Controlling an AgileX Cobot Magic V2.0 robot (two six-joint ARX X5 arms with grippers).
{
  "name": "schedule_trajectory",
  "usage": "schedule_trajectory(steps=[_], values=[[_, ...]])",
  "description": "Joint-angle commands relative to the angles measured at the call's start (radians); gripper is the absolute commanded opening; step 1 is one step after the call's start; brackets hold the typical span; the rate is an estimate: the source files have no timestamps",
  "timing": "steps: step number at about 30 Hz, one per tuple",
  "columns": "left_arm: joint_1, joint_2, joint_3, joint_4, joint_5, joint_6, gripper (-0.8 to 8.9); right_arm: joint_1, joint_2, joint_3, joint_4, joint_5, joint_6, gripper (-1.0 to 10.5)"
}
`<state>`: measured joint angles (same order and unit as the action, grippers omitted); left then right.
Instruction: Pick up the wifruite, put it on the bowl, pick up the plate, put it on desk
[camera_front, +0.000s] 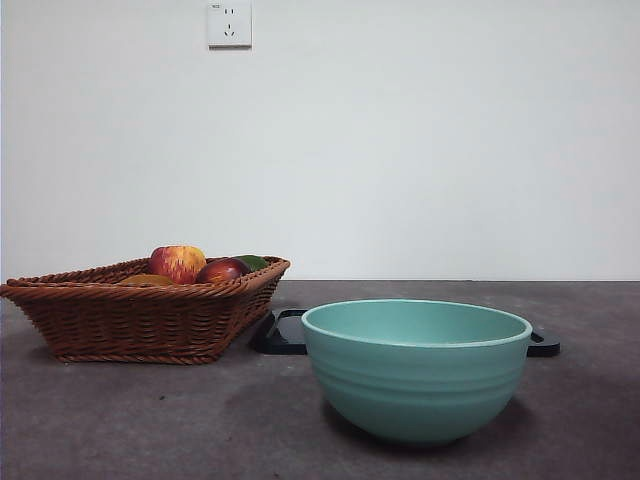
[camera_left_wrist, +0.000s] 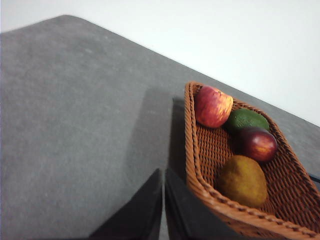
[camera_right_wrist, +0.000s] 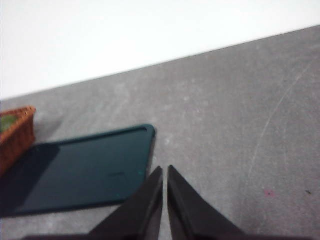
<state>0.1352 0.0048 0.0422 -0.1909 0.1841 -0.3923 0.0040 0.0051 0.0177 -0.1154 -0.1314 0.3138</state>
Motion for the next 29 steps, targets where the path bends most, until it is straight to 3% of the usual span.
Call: schedule_trajectory(steps=[1,8,15,22,29], values=[[0.001,0.001,0.046,-0.001,0.018,-0.039,0.10,0.000,-0.001,0.036,0.010,-0.001,0.046,0.0],[0.001,0.069,0.203,-0.078,0.043,-0.061,0.10,0.000,0.010,0.161,0.006,0.001,0.051,0.1],[0.001,0.230,0.410,-0.165,0.142,0.024,0.10,0.000,0.132,0.370,-0.125,-0.031,0.031,0.0],[0.000,0.435,0.658,-0.342,0.267,0.183,0.10,0.000,0.369,0.647,-0.368,-0.151,-0.089,0.0],[-0.046,0.604,0.851,-0.533,0.352,0.290,0.10,0.002,0.620,0.894,-0.636,-0.268,-0.238,0.0]])
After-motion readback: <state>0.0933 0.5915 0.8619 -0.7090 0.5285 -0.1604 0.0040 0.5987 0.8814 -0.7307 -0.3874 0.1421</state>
